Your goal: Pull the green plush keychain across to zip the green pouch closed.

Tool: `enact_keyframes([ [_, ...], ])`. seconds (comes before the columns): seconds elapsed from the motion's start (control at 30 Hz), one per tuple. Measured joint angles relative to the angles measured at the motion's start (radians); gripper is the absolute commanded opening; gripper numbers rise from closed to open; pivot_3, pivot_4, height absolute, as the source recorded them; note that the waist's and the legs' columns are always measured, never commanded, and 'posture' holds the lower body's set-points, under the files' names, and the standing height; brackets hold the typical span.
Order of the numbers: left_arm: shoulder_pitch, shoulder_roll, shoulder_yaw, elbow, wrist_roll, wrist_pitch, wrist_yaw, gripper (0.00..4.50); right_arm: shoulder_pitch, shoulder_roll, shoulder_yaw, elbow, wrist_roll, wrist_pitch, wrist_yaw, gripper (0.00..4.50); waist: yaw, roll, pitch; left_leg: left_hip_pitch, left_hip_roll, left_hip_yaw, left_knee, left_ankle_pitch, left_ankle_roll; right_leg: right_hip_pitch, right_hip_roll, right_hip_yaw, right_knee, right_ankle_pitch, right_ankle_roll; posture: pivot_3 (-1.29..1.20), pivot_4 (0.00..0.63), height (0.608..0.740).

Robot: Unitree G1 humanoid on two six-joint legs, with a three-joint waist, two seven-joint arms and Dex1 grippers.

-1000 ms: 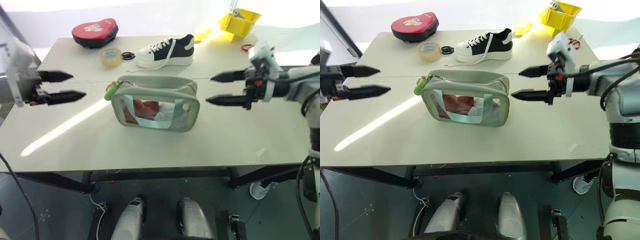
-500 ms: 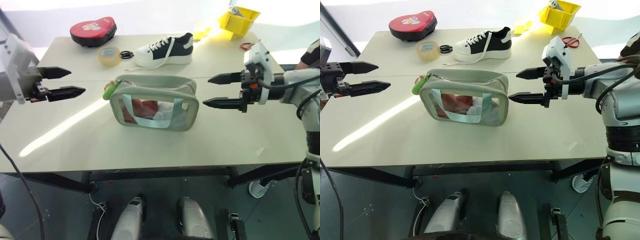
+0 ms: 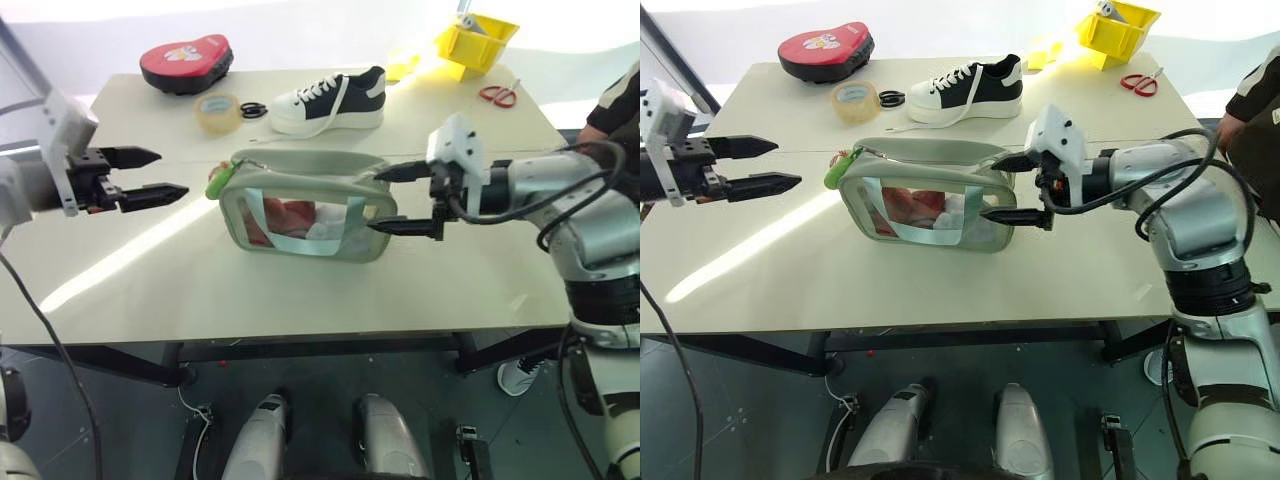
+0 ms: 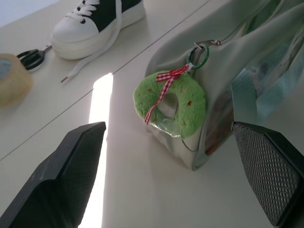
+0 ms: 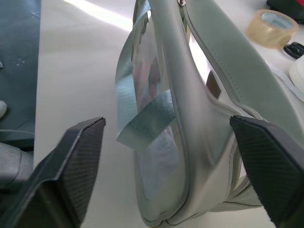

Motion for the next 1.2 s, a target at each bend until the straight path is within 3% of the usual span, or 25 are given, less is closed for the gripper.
enact_keyframes([
  [0.2,0.000,0.000,0.000,-0.002,0.006,0.002,0.000,4.50,0.015,0.000,0.024,0.026,-0.030,-0.046,0.017,0.04,-0.001,0.000,0.000,0.000,0.000,0.000,0.000,0.000,0.000,0.000,0.001,0.000,0.000,0.000,0.000,0.00,0.150,0.740],
  [0.3,0.002,-0.021,0.001,-0.002,0.007,0.004,0.021,4.50,0.014,0.001,0.027,0.046,-0.048,-0.077,0.021,0.04,0.000,0.000,0.000,0.001,0.000,0.000,0.000,0.000,0.000,0.001,0.001,0.000,0.000,0.000,0.000,0.00,0.150,0.740],
  [0.57,0.016,-0.242,0.018,0.021,0.006,0.046,0.225,4.50,-0.008,0.015,0.041,0.083,-0.082,-0.131,0.035,0.04,0.000,-0.001,0.000,0.003,0.000,0.000,0.003,0.000,0.000,0.003,0.001,0.001,0.001,0.001,0.001,0.00,0.150,0.740],
  [0.77,0.033,-0.272,0.022,0.020,0.005,0.047,0.237,4.50,-0.018,0.017,0.043,0.100,-0.097,-0.131,0.037,0.04,0.001,-0.001,-0.001,0.003,0.000,0.000,0.004,0.000,0.000,0.003,0.002,0.002,0.002,0.002,0.001,0.00,0.150,0.740],
  [0.9,0.030,-0.275,0.021,0.021,0.000,0.053,0.225,3.24,-0.021,0.023,0.043,0.101,-0.098,-0.131,0.037,0.00,0.000,-0.001,-0.001,0.003,0.000,0.000,0.005,0.000,0.000,0.004,0.002,0.002,0.002,0.002,0.001,0.00,0.150,0.740],
  [1.1,0.009,-0.275,0.021,0.020,-0.044,0.093,0.183,0.06,-0.021,0.028,0.042,0.101,-0.105,-0.132,0.036,0.00,-0.001,-0.001,-0.001,0.003,0.000,0.000,0.005,0.000,0.000,0.004,0.002,0.002,0.002,0.002,0.001,0.00,0.150,0.740],
  [1.2,0.004,-0.275,0.013,0.020,-0.043,0.092,0.179,0.06,-0.022,0.029,0.042,0.102,-0.108,-0.134,0.036,0.00,-0.001,-0.001,-0.001,0.003,0.000,0.000,0.005,0.000,0.000,0.004,0.002,0.002,0.002,0.002,0.001,0.00,0.150,0.740],
])
